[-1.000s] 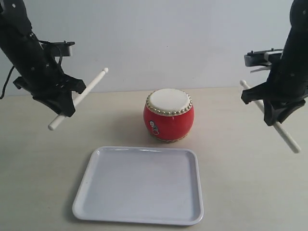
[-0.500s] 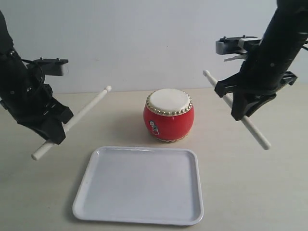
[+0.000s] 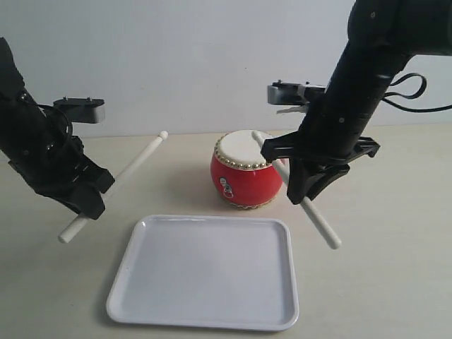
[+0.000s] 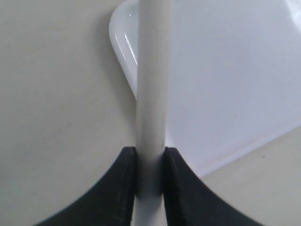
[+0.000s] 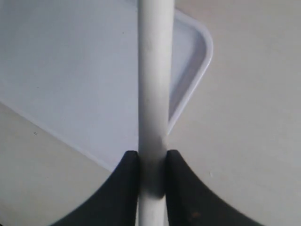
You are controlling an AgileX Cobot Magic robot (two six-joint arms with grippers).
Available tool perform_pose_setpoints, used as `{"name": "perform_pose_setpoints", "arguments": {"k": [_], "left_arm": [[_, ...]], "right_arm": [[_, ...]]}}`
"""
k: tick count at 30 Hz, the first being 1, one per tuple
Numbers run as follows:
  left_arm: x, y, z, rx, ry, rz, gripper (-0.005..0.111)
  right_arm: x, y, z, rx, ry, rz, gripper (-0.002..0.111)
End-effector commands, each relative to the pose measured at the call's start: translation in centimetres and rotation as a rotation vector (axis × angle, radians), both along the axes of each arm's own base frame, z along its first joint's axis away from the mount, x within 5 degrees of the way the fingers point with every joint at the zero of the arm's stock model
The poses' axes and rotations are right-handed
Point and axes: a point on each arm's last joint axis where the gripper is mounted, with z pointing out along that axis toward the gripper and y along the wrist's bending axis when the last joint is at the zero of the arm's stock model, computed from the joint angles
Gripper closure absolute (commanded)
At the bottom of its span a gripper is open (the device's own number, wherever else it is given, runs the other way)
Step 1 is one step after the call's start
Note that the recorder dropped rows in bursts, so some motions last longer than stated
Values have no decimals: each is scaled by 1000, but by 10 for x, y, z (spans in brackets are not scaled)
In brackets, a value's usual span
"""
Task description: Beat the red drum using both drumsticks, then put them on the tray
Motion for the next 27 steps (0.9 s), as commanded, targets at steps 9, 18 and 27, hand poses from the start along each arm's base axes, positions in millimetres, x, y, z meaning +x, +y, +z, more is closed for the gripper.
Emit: {"name": "perform_pose_setpoints", "arguments": {"k": [9, 18, 27], "left_arm": [[-1, -4, 5, -43, -21, -1, 107], [3, 2, 3, 27, -71, -17, 107], [10, 1, 5, 15, -143, 2, 107]], "right_arm": [[22, 10, 55, 76, -176, -69, 108], [40, -19, 43, 99, -124, -203, 108], [42, -17, 30, 116, -79, -203, 108]]}}
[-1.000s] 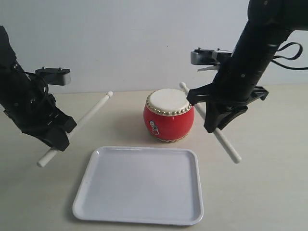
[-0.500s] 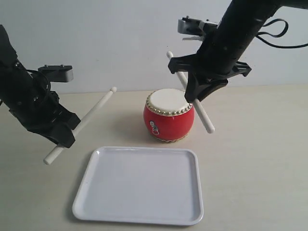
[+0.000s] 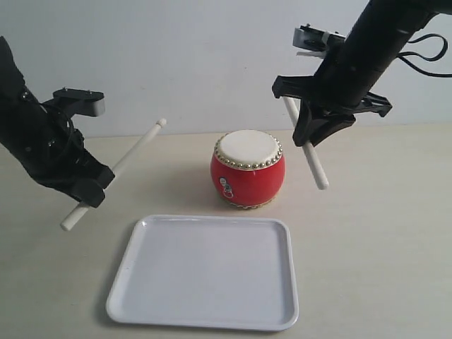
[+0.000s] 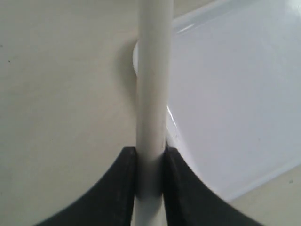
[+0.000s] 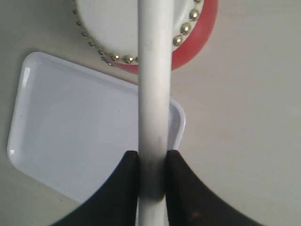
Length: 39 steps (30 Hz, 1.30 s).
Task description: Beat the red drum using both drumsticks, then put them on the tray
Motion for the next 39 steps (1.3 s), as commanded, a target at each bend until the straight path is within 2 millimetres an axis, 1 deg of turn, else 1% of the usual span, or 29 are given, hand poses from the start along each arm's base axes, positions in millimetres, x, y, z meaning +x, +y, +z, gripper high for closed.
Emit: {"name": "perform_pose_setpoints", "arguments": {"k": [1, 5, 6, 10, 11, 13, 15, 17, 19, 20, 21, 23, 24, 26, 28, 31, 33, 35, 37, 39], "left_arm": [[2, 0, 4, -6, -48, 9, 107], [3, -1, 5, -9, -61, 12, 107], [3, -1, 5, -9, -63, 13, 107], [5, -1, 3, -11, -67, 16, 107], [5, -1, 2, -16, -58, 18, 107], [5, -2, 1, -16, -53, 18, 107], [5, -2, 0, -16, -51, 18, 107], [5, -2, 1, -19, -52, 19, 107], [5, -2, 1, -19, -50, 19, 107], [4, -2, 1, -18, -47, 18, 107], [4, -2, 1, -17, -42, 17, 107], [3, -2, 0, -15, -30, 12, 107], [3, -2, 0, -13, -29, 7, 107], [3, -2, 0, -14, -36, 7, 107], [4, -2, 1, -17, -42, 8, 107], [4, -4, 1, -33, -59, -21, 107], [3, -8, 1, -37, -66, -63, 107], [2, -17, 3, -31, -53, -122, 107], [4, -28, 7, -22, -31, -171, 107], [4, -40, 12, 5, -12, -228, 107]], "right_arm": [[-1, 6, -14, 22, 47, 12, 108], [-11, 4, -38, -1, 129, 24, 108], [-13, 3, -41, -6, 140, 28, 108], [-12, 3, -32, -1, 106, 40, 108], [-13, 8, -34, 28, 123, 42, 108], [-14, 18, -41, 26, 138, 73, 108], [-16, 25, -43, 22, 137, 98, 108], [-12, 26, -35, 30, 106, 99, 108], [-6, 28, -21, 44, 54, 101, 108], [-5, 28, -21, 41, 51, 100, 108], [-6, 26, -32, 12, 85, 81, 108], [-17, 21, -72, -36, 227, 59, 108], [-24, 20, -86, -36, 279, 66, 108], [-26, 20, -90, -36, 289, 79, 108], [-25, 20, -80, -26, 258, 86, 108], [-22, 20, -50, -19, 154, 109, 108], [-21, 15, -29, -51, 78, 117, 108], [-23, 6, -16, -84, 33, 114, 108], [-24, -4, -12, -110, 20, 94, 108], [-26, -12, -13, -110, 31, 76, 108]]}}
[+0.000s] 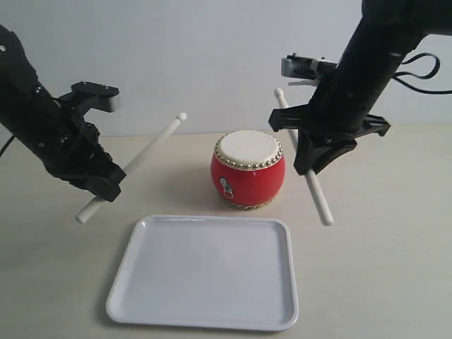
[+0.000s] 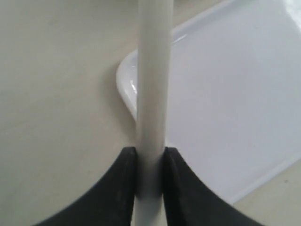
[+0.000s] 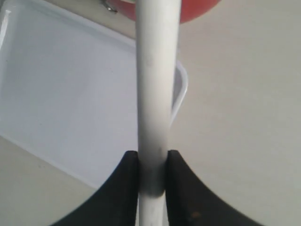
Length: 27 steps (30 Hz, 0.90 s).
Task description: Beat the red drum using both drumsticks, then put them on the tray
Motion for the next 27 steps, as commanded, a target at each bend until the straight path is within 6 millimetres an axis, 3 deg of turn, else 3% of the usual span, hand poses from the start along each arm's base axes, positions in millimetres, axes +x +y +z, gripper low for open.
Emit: {"name": "perform_pose_setpoints", "arguments": {"k": [1, 9, 16, 19, 22, 27], "left_arm": [[1, -27, 11, 42, 36, -129, 107], [20, -52, 19, 73, -3, -125, 107], [36, -60, -30, 154, 182, -211, 107], [37, -61, -36, 148, 200, -211, 107], [37, -61, -23, 139, 164, -206, 107], [37, -59, 20, 100, 54, -180, 107]], "right_arm": [[-1, -22, 1, -37, -5, -34, 108], [-7, -27, -12, -57, 39, -27, 108], [-6, -28, -12, -77, 29, -7, 108], [-6, -28, -12, -77, 27, 1, 108], [-6, -28, -11, -78, 20, 18, 108], [-5, -25, -17, -55, 38, 26, 108]]}}
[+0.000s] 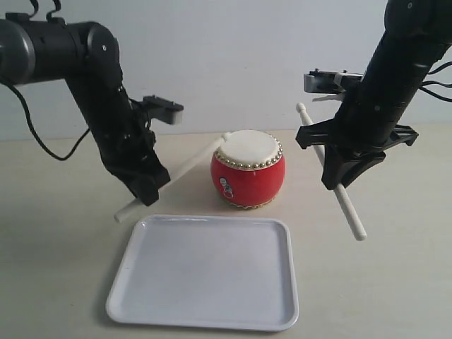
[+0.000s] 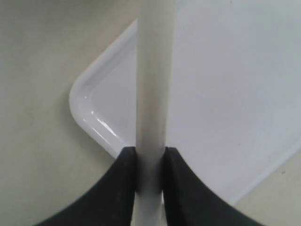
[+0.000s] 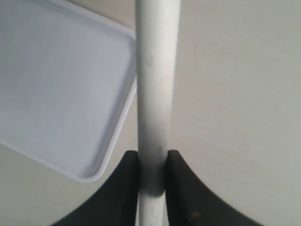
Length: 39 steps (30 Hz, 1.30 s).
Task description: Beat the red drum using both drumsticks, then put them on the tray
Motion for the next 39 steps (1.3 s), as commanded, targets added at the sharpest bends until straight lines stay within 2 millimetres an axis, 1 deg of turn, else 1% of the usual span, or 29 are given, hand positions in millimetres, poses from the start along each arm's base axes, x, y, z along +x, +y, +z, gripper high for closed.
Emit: {"name": "perform_pose_setpoints", "arguments": {"k": [1, 3, 5, 7, 9, 11, 13, 15, 17, 19, 21, 23, 24, 26, 29, 31, 33, 35, 37, 39], "left_arm": [[-4, 2, 45, -46, -104, 12, 107], [-3, 9, 53, -49, -124, 27, 107], [-3, 17, 57, -50, -132, 48, 107], [-1, 27, 61, -51, -136, 75, 107], [-2, 36, 62, -49, -130, 99, 107], [-3, 44, 59, -53, -112, 120, 107], [-2, 50, 55, -53, -95, 137, 107], [-3, 52, 51, -52, -82, 148, 107], [-4, 52, 49, -48, -74, 148, 107], [-4, 51, 48, -57, -67, 150, 107], [-4, 51, 48, -61, -65, 151, 107], [-4, 51, 48, -61, -65, 151, 107], [-4, 51, 48, -61, -65, 149, 107], [-4, 51, 48, -65, -64, 150, 107], [-4, 49, 49, -86, -69, 142, 107], [-4, 47, 49, -95, -68, 137, 107], [-6, 43, 49, -95, -73, 117, 107], [-8, 36, 49, -89, -81, 78, 107], [-9, 26, 50, -59, -93, 38, 107], [-7, 15, 53, -40, -119, 13, 107]], "right_arm": [[1, 5, -6, 24, 12, 24, 108], [3, 10, -15, 15, 31, 46, 108], [6, 14, -16, 8, 25, 62, 108], [11, 16, -8, 15, -11, 64, 108], [18, 18, 8, 31, -66, 61, 108], [23, 21, 19, 53, -102, 49, 108], [25, 25, 15, 94, -81, 39, 108], [24, 31, 2, 119, -32, 28, 108], [22, 41, -19, 105, 28, 43, 108], [18, 50, -44, 86, 104, 56, 108], [12, 56, -66, 82, 176, 54, 108], [9, 57, -73, 94, 209, 44, 108], [9, 57, -71, 96, 204, 45, 108], [9, 55, -54, 101, 154, 52, 108], [13, 45, -8, 73, -1, 76, 108], [17, 35, 21, 50, -102, 71, 108], [18, 26, 42, 51, -162, 35, 108], [18, 17, 50, 52, -185, 14, 108], [19, 8, 53, 53, -190, -16, 108], [20, 3, 54, 53, -191, -35, 108]]}}
